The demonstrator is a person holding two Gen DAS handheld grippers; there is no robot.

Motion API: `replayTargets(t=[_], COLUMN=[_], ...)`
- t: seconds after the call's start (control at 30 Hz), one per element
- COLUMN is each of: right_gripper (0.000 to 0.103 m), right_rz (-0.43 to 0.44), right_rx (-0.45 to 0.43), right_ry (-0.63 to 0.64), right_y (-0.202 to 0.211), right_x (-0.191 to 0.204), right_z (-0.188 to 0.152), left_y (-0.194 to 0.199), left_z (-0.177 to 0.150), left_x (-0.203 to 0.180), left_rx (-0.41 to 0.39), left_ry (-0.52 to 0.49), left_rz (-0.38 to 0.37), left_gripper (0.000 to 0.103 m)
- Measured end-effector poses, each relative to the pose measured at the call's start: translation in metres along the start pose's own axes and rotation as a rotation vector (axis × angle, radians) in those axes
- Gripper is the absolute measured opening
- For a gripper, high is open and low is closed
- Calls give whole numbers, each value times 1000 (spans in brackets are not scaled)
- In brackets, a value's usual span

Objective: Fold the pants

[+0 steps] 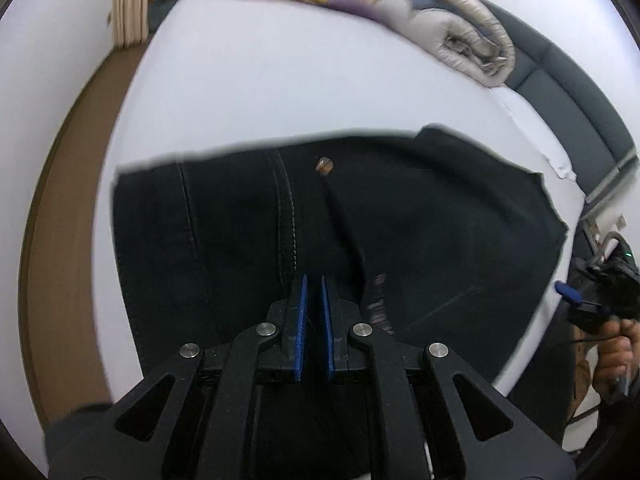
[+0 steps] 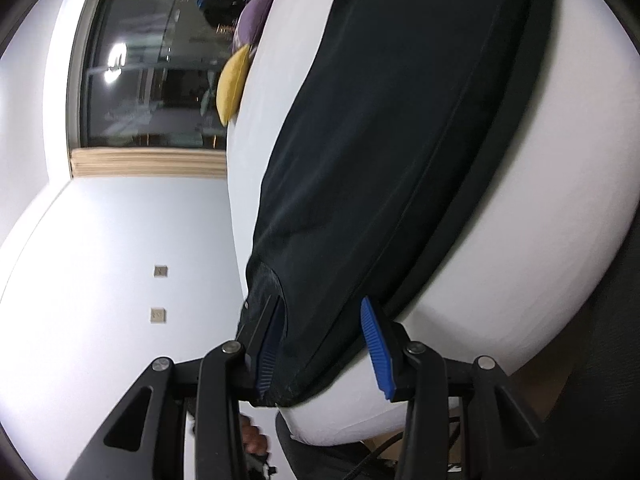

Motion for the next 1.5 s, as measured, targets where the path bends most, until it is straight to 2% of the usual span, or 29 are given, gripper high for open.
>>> replayTargets(t=[0.17,0.43,0.63,0.73,0.77,0.8,0.9,1.13,1.23,1.3,1.4,1.47,1.5], right_gripper=[44,44,42,29,19,14,6,6,14,19,19,6,5], right_rz=[2,-50,-38,-36,-35,-36,-50,-56,-35,-47,-44,-68,-100], right_rx=[-6,30,8,2,-2,-5,-10,-16,-8,-51,-156,-174,-186], right_ry=[-12,-60,-72,-68,-72,-81,-71,-28,-42,-50,-67,-54,-44], right_y=[-3,-17,-25,-33,-35,-35,-35,-27,-27,-18,3,13,18], right_x=[0,-14,-17,-18,-20,-23,-28,-27,-24,-27,-31,-34,-36], right_z=[1,-4,3,11,13,15,13,5,12,22,48,60,62], left_y=[3,-5,-8,-8,-8,-8,-8,-10,-10,-10,-10,-10,-10], left_z=[-1,3,0,0,0,0,0,0,1,1,1,0,0], left_x=[9,6,2,2,2,2,1,0,0,0,0,-1,-1], left_rx=[-5,-2,-3,-4,-4,-4,-4,-5,-6,-7,-16,-18,-19], left_ry=[13,16,12,12,11,11,10,8,9,7,8,8,9], left_rz=[-39,-44,-39,-39,-39,-39,-37,-35,-35,-34,-39,-40,-40], left_gripper=[7,7,7,7,7,7,7,7,7,7,7,7,7])
Point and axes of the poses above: each gripper's, at about its wrist camera, not at the fingertips, and y roughly against the way its jaws point, x to its left, z to its top, the point moved 5 cm from there along -y, roughly the way its jaws point, and after that the axes turned 10 degrees about z, right-handed, at the moved point
